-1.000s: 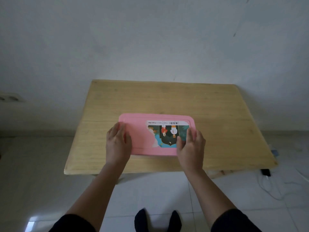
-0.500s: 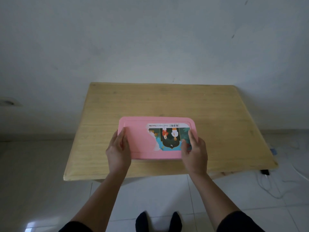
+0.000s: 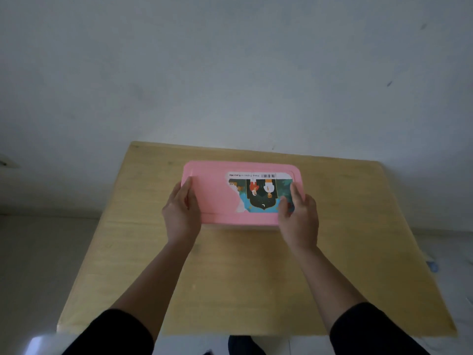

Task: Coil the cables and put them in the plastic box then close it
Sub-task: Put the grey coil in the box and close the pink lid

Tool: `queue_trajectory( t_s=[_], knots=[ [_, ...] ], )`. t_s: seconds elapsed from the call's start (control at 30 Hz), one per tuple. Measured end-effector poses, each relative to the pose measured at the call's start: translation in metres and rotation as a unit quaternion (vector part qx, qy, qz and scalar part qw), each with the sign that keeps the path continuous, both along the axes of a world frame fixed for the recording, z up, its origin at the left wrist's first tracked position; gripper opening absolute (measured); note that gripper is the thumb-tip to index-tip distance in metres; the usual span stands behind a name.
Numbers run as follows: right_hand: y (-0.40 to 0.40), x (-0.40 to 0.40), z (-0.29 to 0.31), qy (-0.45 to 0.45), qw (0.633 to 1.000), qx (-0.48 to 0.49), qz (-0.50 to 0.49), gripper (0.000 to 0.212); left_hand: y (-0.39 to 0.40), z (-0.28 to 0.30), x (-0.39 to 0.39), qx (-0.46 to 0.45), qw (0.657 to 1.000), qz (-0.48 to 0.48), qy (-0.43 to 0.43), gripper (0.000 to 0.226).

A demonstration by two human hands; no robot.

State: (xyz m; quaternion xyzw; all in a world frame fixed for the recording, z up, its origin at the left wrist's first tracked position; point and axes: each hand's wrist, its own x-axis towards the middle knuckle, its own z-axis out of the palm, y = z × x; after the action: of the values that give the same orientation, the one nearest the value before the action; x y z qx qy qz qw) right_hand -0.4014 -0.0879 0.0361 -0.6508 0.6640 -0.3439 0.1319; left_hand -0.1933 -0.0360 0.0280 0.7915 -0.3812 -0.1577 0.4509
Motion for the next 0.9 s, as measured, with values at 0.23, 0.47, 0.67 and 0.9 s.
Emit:
queue_trajectory(
  t_s=[0.23, 0.47, 0.67, 0.9],
  knots=[
    [-0.084, 0.011, -0.006, 0.015, 1.0, 0.005, 0.024, 0.041, -0.076, -0.005, 0.011, -0.001, 1.0, 0.026, 0.013, 0.03],
    [-0.111, 0.024, -0.013, 0.012, 0.998, -0.054, 0.042, 0.039, -0.111, -0.004, 0.023, -0.014, 0.999, 0.038, 0.015, 0.029],
    [-0.113, 0.027, -0.02, 0.016, 0.996, -0.086, 0.023, 0.038, -0.118, -0.008, 0.028, -0.029, 0.998, 0.051, 0.031, 0.027],
    [-0.109, 0.025, -0.012, 0.026, 0.999, -0.002, 0.034, 0.043, -0.115, -0.003, 0.038, -0.002, 1.0, -0.005, -0.005, 0.031]
  ],
)
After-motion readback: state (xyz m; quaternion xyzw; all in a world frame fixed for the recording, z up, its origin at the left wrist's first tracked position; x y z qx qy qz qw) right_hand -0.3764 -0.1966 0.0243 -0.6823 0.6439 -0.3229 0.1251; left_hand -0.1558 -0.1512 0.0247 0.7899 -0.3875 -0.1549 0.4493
